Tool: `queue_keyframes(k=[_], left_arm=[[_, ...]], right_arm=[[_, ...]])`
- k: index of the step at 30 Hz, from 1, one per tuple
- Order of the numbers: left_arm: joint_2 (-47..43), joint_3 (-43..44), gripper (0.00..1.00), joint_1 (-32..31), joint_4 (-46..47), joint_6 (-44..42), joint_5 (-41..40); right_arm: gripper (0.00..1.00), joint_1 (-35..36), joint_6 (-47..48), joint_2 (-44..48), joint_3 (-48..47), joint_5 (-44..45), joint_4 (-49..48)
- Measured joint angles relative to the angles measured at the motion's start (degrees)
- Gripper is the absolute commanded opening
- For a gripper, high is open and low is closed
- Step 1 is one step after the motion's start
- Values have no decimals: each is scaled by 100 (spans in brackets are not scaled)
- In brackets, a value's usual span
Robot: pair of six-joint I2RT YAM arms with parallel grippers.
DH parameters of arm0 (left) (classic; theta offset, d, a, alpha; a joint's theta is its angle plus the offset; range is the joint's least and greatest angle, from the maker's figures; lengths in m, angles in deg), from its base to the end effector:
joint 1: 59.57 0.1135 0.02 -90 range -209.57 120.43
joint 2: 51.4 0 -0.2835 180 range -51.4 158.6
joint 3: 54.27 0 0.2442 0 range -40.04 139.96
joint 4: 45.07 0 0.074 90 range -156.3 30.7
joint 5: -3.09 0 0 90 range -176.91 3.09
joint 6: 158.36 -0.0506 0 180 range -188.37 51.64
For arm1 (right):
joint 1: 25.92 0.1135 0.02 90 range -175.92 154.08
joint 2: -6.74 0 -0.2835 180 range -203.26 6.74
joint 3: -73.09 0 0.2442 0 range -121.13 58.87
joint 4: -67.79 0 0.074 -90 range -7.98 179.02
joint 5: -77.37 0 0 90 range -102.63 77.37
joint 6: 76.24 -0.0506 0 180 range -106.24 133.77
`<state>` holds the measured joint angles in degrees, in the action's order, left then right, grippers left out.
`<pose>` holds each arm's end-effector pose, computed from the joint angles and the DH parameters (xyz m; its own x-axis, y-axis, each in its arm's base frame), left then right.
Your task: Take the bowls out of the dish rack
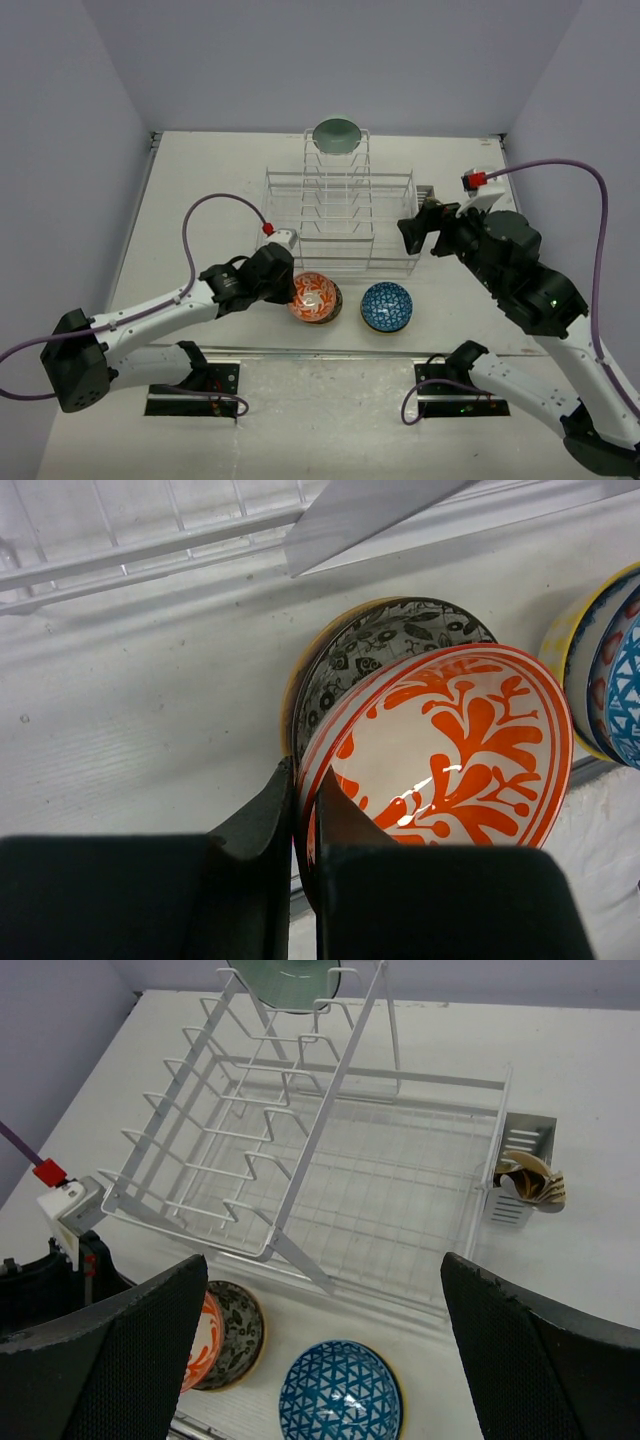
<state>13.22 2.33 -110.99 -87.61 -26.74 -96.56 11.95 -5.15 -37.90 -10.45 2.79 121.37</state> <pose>0.1432 -0.1659 0.2399 -0.8278 -0.0123 -0.5609 0.2066 0.9228 -0.3252 0.1086 0.0674 0.4349 -0.3152 0.1506 -0.9370 -0.3029 0.9197 0.2498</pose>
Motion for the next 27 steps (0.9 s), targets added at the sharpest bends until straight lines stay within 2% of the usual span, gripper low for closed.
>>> queue_keyframes(k=[3,7,12,18,25,26,27], left_arm=[[76,-37,7,-4,188,39,-81],[181,-74,17,-4,437,92,-153],[367,-81,25,0,595,175,-234],[361,-81,44,-2,774,251,-229],[68,-81,40,-66,765,273,-240],[-2,-81,43,-81,752,271,-243],[-70,-81,50,-87,732,271,-243]], right_arm=[[99,0,-17,-13,101,-72,-39],[99,0,-33,-127,151,-164,-48],[99,0,-39,-197,214,-197,-83],[99,0,-37,-168,216,-212,-111],[99,0,-37,-192,216,-295,-125],[99,0,-37,-201,216,-299,-129],[99,0,-24,-245,216,-310,-146]])
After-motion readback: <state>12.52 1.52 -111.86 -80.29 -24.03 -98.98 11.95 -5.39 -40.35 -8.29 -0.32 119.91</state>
